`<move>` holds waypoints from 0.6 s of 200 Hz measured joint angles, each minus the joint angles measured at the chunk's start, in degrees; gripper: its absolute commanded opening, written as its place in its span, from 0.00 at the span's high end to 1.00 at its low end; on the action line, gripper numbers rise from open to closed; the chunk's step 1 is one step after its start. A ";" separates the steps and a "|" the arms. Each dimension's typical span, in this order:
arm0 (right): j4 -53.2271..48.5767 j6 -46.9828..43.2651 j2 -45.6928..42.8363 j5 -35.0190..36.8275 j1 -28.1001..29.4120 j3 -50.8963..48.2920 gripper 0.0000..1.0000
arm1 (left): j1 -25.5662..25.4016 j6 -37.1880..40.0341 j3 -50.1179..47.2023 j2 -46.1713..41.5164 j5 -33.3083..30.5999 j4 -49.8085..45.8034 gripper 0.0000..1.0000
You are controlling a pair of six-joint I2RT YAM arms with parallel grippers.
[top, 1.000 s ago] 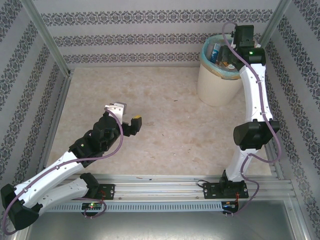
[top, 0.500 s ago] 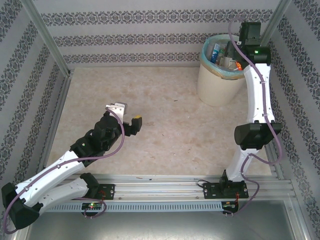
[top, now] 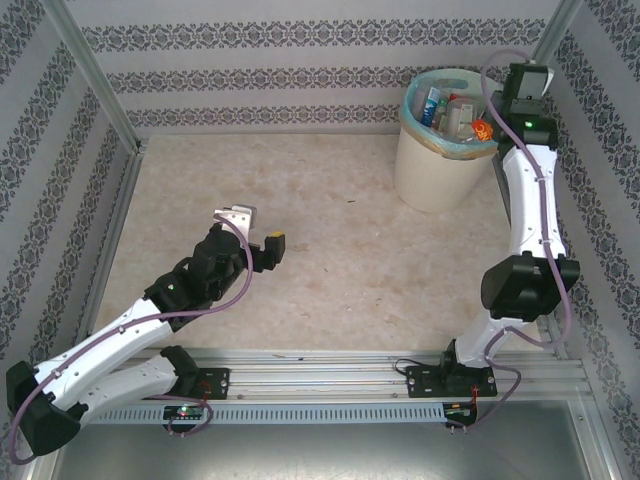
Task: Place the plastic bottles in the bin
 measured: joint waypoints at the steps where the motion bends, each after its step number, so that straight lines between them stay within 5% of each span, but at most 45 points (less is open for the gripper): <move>1: 0.07 0.00 0.00 0.00 -0.07 -0.07 0.47 | 0.00 0.00 0.00 0.00 0.00 0.00 0.05; 120: 10.16 1.01 0.15 -7.02 -1.29 -7.96 0.67 | 0.00 0.24 0.00 2.60 0.04 0.15 0.05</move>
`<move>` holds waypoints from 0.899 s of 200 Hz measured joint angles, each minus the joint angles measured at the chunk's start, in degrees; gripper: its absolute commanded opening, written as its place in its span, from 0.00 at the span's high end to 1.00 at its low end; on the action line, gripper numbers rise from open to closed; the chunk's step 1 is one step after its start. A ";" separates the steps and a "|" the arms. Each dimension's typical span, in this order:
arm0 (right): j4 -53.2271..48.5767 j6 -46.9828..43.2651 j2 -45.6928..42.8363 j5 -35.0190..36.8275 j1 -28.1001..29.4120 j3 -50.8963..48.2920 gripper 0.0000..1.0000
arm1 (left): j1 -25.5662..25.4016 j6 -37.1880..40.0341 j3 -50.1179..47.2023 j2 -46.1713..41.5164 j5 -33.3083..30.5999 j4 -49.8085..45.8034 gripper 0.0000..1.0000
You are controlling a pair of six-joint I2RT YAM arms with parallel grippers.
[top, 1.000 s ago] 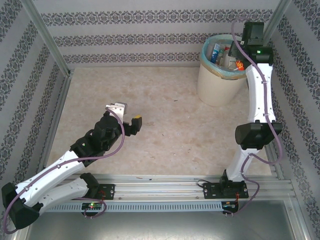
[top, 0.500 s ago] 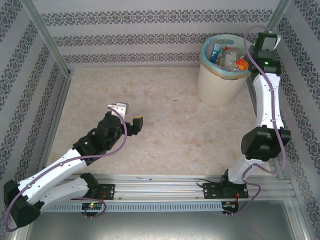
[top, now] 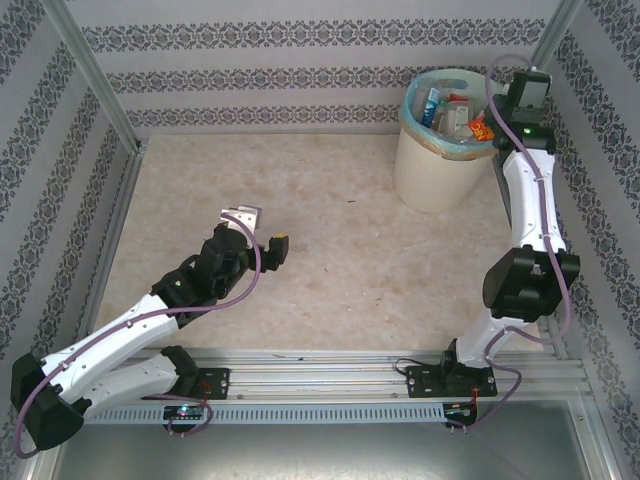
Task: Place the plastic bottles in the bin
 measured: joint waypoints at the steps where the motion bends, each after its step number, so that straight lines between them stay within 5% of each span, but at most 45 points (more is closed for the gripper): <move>1: 0.07 0.00 -0.04 0.00 0.00 -0.24 0.68 | 0.00 0.00 0.00 0.00 0.00 0.00 0.05; 54: 5.14 0.22 -3.72 0.07 0.02 -7.98 0.68 | 0.00 0.00 0.00 0.00 0.00 0.00 0.05; 180: 5.99 0.04 -2.03 0.15 0.15 -7.58 0.75 | 0.00 -0.22 -0.98 -2.73 0.00 0.04 0.04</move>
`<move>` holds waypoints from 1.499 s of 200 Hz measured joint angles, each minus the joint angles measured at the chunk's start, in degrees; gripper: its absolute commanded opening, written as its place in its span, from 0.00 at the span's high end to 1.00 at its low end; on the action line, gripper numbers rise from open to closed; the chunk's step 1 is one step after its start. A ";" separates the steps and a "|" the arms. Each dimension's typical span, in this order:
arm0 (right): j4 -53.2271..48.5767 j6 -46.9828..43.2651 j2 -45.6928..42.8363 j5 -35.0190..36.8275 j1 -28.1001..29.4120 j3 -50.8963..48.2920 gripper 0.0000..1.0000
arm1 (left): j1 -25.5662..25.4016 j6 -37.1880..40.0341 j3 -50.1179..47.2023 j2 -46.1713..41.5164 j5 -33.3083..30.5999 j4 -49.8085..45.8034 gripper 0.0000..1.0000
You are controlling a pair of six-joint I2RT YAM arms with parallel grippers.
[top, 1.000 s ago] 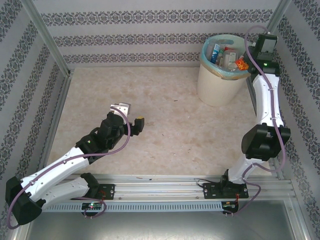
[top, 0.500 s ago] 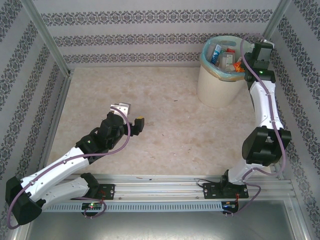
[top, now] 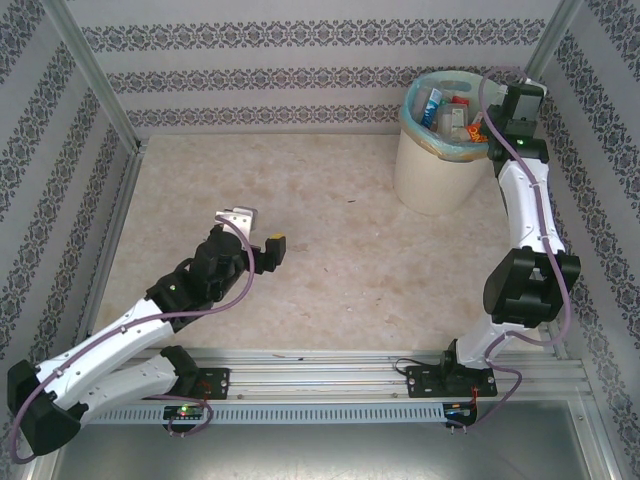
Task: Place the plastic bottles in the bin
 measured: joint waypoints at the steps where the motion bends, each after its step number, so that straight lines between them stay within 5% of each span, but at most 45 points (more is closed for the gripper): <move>1: 0.04 0.00 -0.02 0.00 0.00 -0.02 0.75 | 0.00 0.00 0.00 -0.02 0.00 -0.02 0.04; 176: 0.52 -1.33 1.51 0.26 0.00 0.35 0.74 | 0.00 -0.90 -4.26 -2.40 0.00 0.15 0.04; 249: -6.75 -0.83 0.39 -0.83 0.09 3.26 0.72 | 0.00 -0.87 -4.39 -1.49 0.02 0.24 0.04; 300: -11.78 2.16 -3.32 -3.87 1.62 5.27 0.55 | 0.00 -0.87 -4.37 -0.90 0.00 0.63 0.04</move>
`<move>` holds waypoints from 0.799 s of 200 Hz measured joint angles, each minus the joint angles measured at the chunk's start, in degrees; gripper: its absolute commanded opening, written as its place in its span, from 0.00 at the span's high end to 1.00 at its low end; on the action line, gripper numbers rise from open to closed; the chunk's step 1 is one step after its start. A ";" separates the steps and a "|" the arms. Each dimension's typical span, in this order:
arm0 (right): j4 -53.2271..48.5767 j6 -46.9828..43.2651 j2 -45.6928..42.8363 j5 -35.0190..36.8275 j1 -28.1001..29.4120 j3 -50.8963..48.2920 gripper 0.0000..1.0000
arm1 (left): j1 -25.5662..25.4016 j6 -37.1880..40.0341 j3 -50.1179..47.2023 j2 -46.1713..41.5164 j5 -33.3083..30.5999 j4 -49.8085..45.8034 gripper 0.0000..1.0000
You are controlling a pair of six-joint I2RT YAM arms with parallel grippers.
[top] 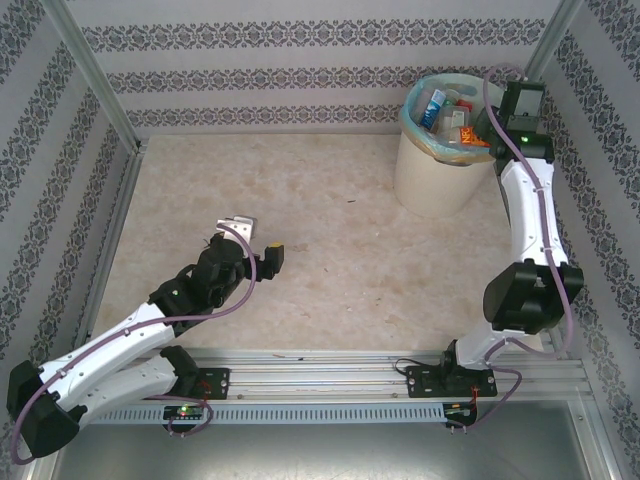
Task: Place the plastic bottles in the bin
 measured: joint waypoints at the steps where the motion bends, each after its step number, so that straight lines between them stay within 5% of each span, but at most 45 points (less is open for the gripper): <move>1: -0.04 -0.07 -0.07 -0.07 0.02 0.17 0.55 | 0.00 0.00 0.02 0.00 0.00 0.02 0.04; 71: 0.31 1.51 -13.40 -3.08 2.25 -7.69 0.54 | 0.00 3.34 0.13 -0.02 -2.23 1.75 0.01; 116: 15.39 -2.56 -30.64 -3.69 9.44 -37.05 0.33 | 2.40 12.74 -3.82 0.50 -9.75 16.00 0.00; 160: 39.67 -17.38 -33.79 -1.75 19.10 -69.79 0.25 | 16.59 18.56 -13.88 7.65 -15.72 32.30 0.00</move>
